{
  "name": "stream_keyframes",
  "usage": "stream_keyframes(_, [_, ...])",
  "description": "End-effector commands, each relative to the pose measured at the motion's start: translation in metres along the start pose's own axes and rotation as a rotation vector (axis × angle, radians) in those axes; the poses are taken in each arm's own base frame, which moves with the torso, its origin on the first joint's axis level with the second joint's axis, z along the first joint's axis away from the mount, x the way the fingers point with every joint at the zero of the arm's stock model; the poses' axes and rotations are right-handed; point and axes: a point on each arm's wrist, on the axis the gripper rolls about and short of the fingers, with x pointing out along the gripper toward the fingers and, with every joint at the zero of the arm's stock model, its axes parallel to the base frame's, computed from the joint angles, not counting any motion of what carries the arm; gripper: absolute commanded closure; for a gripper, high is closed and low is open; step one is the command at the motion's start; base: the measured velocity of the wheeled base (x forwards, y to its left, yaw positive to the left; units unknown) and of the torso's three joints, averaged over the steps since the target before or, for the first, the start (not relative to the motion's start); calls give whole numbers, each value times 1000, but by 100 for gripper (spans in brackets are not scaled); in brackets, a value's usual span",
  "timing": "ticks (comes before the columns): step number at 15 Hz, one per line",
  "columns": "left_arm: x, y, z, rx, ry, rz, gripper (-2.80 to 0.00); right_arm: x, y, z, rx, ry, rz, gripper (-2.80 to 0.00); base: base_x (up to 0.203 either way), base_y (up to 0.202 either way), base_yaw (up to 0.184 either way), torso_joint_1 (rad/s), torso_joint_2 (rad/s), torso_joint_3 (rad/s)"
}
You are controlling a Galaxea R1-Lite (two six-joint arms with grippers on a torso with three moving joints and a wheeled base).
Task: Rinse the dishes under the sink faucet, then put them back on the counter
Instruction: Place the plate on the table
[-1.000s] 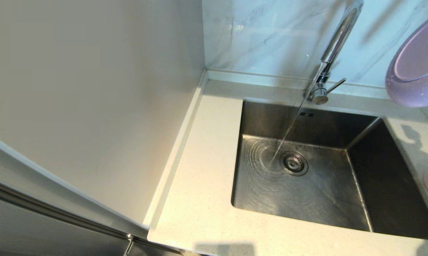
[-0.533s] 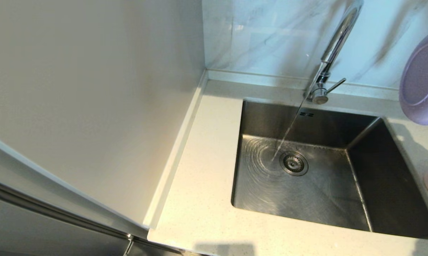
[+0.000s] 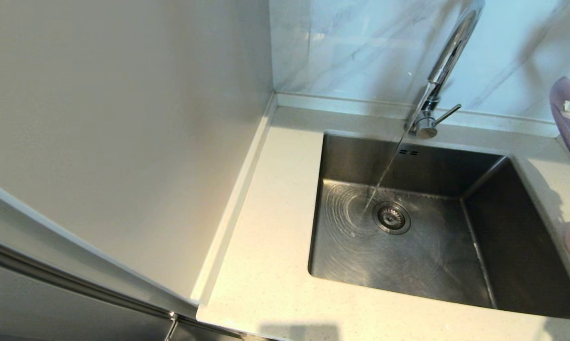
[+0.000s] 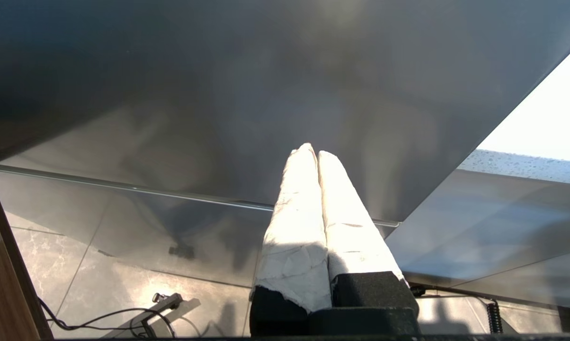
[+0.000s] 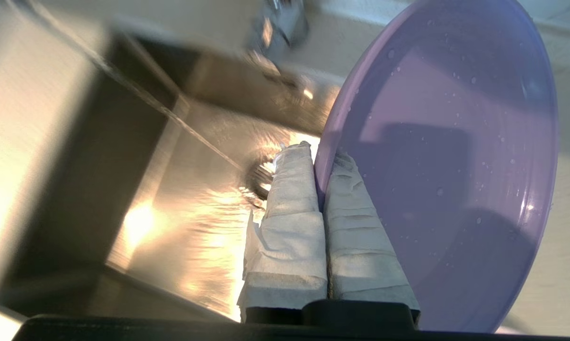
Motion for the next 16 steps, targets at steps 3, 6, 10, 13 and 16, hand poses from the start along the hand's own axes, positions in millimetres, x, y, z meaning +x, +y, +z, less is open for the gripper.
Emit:
stream_keyframes(3, [0, 0, 0, 0, 0, 0, 0, 36, -18, -13, -194, -5, -28, 0, 0, 0, 0, 0, 0, 0])
stream_keyframes(6, [0, 0, 0, 0, 0, 1, 0, 50, -26, -23, -238, 46, -78, 0, 0, 0, 0, 0, 0, 0])
stream_keyframes(10, [0, 0, 0, 0, 0, -1, 0, 79, -42, -38, -216, 119, -135, 0, 0, 0, 0, 0, 0, 0])
stream_keyframes(13, [0, 0, 0, 0, 0, -1, 0, 101, -54, -51, -205, 146, -138, 0, 0, 0, 0, 0, 0, 0])
stream_keyframes(16, [0, 0, 0, 0, 0, 1, 0, 122, -66, -62, -219, 138, -193, 0, 0, 0, 0, 0, 0, 0])
